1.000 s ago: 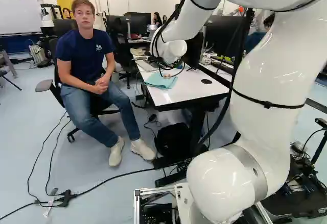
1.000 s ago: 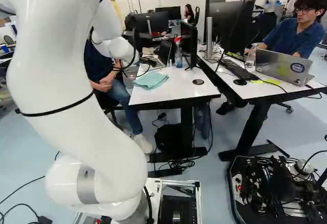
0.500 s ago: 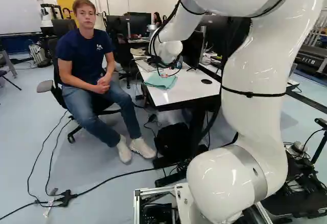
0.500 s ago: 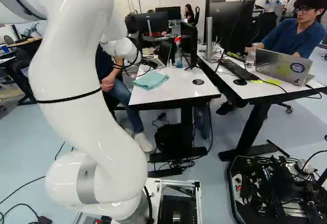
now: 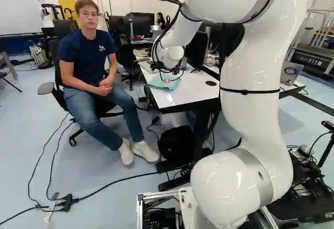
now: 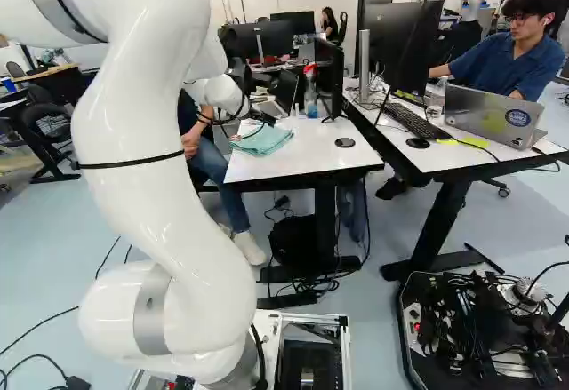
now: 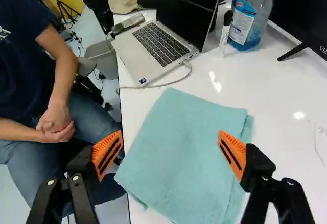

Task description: Clean the table with the green towel

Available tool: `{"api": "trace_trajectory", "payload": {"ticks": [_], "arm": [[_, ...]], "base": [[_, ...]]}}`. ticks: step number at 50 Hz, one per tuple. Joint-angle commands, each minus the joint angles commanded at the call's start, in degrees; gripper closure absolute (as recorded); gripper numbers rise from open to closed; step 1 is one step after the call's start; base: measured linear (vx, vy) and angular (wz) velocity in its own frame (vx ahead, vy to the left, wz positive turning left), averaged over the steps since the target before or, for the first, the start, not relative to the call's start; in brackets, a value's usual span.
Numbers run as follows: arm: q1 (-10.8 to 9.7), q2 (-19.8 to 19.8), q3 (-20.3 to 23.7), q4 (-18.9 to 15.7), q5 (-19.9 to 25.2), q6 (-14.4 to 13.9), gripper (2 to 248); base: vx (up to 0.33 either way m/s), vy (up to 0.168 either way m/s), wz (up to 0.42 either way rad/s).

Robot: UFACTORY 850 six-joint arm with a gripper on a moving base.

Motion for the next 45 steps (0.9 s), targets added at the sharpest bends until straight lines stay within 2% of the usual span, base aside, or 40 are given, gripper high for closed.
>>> {"api": "trace_trajectory", "payload": {"ticks": [28,45], "arm": [[0.0,-3.81,-0.72,0.0,0.0,0.0,3],[0.0,-4.22,-0.82,0.0,0.0,0.0,3]], "base": [[0.0,0.0,0.0],[0.0,0.0,0.0]]}}
